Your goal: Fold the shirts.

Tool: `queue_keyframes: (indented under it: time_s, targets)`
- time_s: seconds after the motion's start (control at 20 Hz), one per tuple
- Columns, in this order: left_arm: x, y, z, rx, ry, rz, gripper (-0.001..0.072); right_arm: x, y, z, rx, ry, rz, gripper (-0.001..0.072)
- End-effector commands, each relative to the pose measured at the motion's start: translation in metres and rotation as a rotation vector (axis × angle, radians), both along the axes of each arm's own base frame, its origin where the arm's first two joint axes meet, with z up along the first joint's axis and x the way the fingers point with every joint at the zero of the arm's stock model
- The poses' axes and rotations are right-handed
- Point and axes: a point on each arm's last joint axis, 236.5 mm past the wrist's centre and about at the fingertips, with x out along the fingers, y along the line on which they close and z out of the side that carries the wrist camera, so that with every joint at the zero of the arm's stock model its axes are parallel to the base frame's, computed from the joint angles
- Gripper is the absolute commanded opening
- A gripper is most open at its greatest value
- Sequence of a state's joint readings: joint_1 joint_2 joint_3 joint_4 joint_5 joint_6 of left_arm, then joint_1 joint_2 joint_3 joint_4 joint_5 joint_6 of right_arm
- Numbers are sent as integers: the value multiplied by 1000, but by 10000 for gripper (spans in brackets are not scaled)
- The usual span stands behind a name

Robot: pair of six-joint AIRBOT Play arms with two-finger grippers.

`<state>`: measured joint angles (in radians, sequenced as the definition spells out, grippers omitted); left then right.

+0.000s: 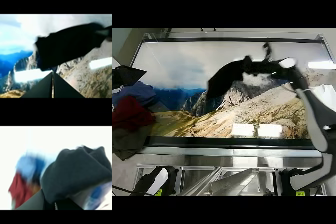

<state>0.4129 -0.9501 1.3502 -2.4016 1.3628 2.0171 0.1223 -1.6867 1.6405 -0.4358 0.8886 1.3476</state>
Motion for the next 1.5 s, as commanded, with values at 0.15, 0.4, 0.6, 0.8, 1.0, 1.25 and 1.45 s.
queue_keyframes:
  time_s: [0.15,0.4,0.6,0.8,1.0,1.25,1.45]
  targets:
    - [-4,-2,1,3,1,-5,20,-10,-282,83,-154,47,-689,15]
    - [-7,-4,-2,3,17,-20,20,-92,-428,15,-181,387,-932,16]
    - [-8,-4,-2,3,20,-22,19,-179,-466,-56,-312,657,-1019,15]
    - [-9,-5,-2,2,22,-24,19,-237,-470,-113,-386,789,-1096,16]
    - [-12,-7,-4,2,35,-36,19,-268,-452,-161,-410,935,-1021,139]
    - [-16,-9,-7,2,55,-54,19,-315,-443,-156,-538,1078,-915,547]
    - [-20,-11,-9,2,68,-67,20,-338,-451,-138,-615,1153,-888,709]
